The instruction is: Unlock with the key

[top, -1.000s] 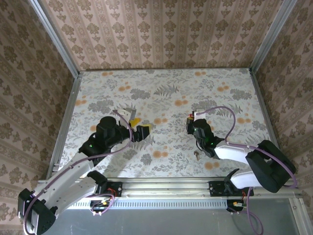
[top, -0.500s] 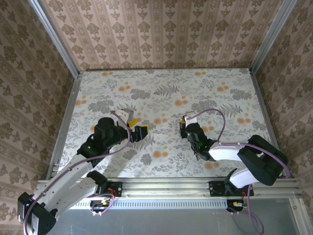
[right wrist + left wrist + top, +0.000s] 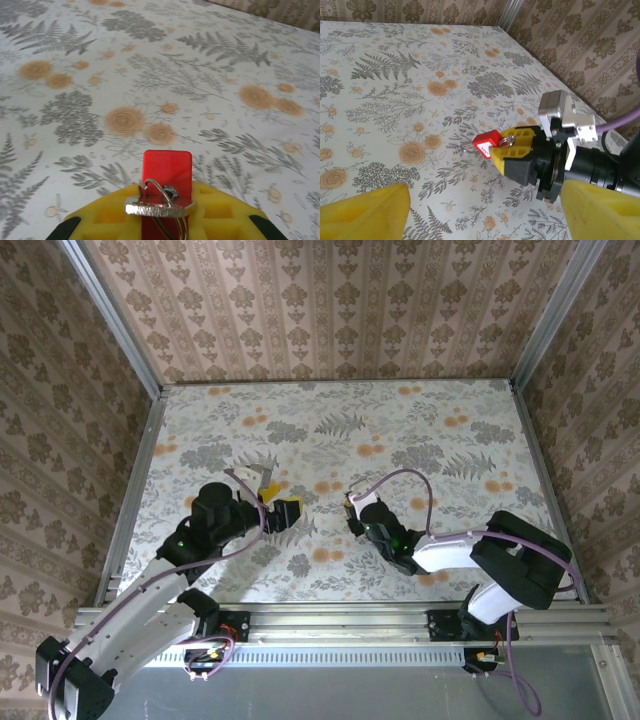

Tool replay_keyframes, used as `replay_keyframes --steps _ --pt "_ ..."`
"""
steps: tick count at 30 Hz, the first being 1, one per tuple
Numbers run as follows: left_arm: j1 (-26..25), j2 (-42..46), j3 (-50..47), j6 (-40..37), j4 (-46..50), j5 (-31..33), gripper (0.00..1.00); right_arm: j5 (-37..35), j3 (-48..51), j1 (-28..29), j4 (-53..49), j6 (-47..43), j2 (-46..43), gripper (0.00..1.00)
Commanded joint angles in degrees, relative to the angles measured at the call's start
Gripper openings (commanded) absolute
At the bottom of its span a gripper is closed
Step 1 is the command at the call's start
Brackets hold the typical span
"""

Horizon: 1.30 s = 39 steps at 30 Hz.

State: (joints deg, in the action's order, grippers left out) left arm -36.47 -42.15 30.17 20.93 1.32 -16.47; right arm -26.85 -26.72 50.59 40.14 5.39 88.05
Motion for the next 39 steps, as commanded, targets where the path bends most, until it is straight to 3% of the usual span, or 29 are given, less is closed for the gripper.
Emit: replay_keyframes --steps 1,16,23,29,32,39 --pt "0.5 1.3 -0.7 0.0 0.3 0.1 0.79 -1.3 -2.0 2.3 0.3 -3.6 1.7 0.0" --pt "1.2 4.5 -2.4 0.4 1.9 0.9 0.79 -2.7 -3.5 13.9 -1.1 -5.4 9.0 0.0" --pt "1.4 6.2 -3.0 0.5 2.5 1.7 0.79 -9.9 -3.8 20.9 -3.1 -7.1 11.4 0.0" --pt "1.7 5.9 -3.4 3.0 1.7 0.8 0.8 -12.0 0.0 20.6 -0.1 -4.7 4.8 0.0" --pt "1.8 5.0 -2.5 6.6 1.5 0.4 0.81 -11.7 1.7 19.4 1.1 -6.5 0.5 0.0" --pt "2.3 -2.4 0.4 29.1 2.8 -5.5 0.82 -6.9 7.1 15.0 1.9 -10.0 -15.8 0.0"
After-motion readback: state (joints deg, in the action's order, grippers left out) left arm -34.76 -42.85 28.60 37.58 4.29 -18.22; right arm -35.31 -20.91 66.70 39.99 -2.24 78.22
